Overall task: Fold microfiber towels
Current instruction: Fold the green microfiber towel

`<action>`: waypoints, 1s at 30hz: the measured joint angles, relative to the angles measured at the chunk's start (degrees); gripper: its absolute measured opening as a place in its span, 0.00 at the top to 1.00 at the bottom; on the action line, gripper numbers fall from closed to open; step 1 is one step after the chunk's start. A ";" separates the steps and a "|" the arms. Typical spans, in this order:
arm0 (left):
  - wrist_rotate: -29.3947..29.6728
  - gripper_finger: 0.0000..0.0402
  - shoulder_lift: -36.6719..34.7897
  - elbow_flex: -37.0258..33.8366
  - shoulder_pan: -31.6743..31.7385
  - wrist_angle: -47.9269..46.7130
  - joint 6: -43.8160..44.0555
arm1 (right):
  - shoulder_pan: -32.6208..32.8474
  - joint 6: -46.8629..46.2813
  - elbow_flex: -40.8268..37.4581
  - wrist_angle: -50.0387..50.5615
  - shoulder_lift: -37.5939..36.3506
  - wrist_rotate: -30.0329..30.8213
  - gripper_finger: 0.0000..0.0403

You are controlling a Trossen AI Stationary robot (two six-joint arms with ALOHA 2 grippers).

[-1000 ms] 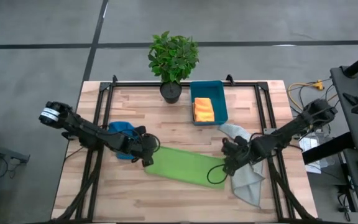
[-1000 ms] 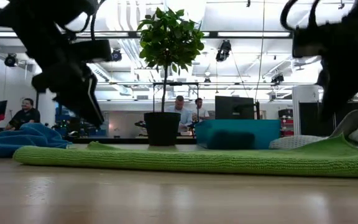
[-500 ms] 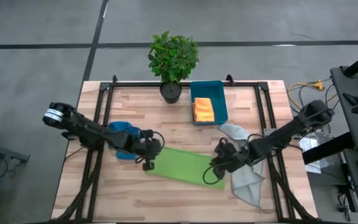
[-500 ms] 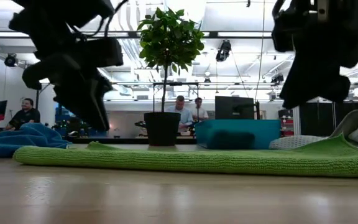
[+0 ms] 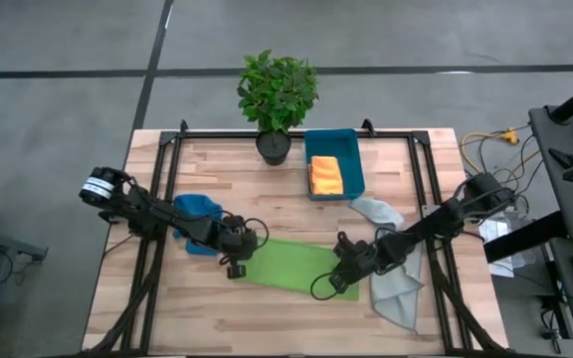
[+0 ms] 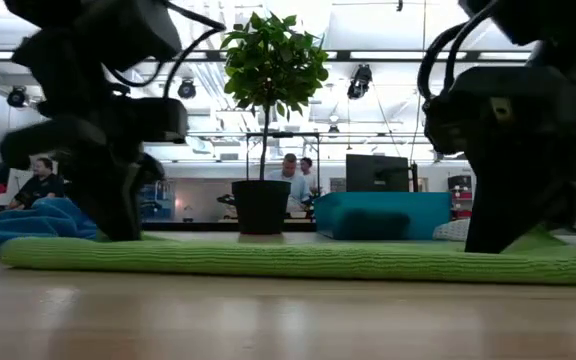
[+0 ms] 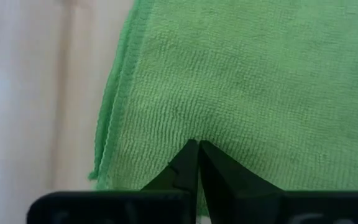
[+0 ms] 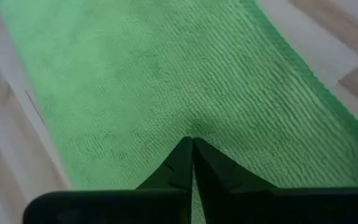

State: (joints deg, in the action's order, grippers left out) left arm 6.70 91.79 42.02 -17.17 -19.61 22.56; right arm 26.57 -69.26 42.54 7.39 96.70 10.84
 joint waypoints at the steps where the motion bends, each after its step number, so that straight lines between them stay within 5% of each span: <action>1: -0.32 1.00 0.00 0.00 -0.68 -0.16 1.14 | -0.49 0.77 0.20 0.32 0.39 -0.23 0.97; 13: -2.27 1.00 1.26 -0.54 -12.03 0.63 22.24 | -10.47 13.96 1.17 1.31 0.78 -0.29 0.98; 18: -4.08 1.00 3.86 -0.59 -17.66 11.07 31.57 | -14.33 20.56 3.25 2.10 1.09 -0.31 0.98; 30: -6.49 1.00 14.98 7.58 -21.84 22.58 37.11 | -16.31 25.81 10.11 3.91 3.75 -0.33 0.98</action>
State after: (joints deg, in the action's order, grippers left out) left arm 0.21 106.77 49.60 -39.00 2.97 59.67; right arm 10.25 -43.45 52.65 11.30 100.46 10.51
